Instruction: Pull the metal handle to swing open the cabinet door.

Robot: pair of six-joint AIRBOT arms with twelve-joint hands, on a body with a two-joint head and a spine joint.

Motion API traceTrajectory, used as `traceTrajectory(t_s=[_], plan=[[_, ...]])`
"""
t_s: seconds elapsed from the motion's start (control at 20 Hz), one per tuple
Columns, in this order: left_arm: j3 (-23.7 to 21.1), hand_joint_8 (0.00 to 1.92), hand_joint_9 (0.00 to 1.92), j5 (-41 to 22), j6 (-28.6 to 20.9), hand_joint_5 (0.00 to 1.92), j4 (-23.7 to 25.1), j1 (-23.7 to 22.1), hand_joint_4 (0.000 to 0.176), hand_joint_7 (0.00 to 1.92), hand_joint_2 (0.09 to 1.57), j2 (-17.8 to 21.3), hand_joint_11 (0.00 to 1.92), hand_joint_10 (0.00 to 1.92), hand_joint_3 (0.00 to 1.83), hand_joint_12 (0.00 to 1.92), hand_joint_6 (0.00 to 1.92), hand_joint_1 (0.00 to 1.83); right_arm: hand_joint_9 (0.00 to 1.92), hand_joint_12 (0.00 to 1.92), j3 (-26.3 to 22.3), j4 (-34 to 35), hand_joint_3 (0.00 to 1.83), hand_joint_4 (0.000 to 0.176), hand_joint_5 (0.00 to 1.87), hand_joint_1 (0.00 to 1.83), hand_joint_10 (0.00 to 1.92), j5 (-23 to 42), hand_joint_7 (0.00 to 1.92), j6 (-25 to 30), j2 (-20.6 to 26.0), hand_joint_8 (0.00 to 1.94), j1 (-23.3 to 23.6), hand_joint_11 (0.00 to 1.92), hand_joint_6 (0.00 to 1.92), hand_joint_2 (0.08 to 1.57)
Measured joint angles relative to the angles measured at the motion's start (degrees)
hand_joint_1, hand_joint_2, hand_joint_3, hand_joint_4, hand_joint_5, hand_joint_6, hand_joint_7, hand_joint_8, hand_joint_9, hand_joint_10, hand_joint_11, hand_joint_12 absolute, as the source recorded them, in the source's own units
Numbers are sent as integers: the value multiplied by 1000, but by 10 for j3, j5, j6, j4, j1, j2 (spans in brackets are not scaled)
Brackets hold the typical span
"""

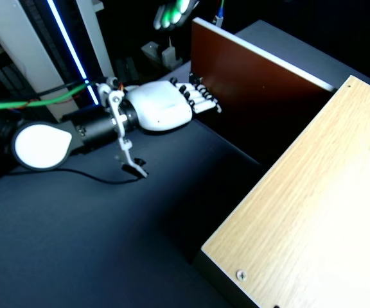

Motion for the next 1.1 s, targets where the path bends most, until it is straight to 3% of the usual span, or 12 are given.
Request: traceTrajectory(t_s=[1.1], plan=[[0, 2, 287, 0, 0, 340, 0, 0, 0, 332, 1571, 0, 3, 2, 19, 544, 3, 0, 232, 682, 9, 0, 1, 0, 232, 0, 1, -26, 252, -1, -31, 2, 8, 0, 5, 1530]])
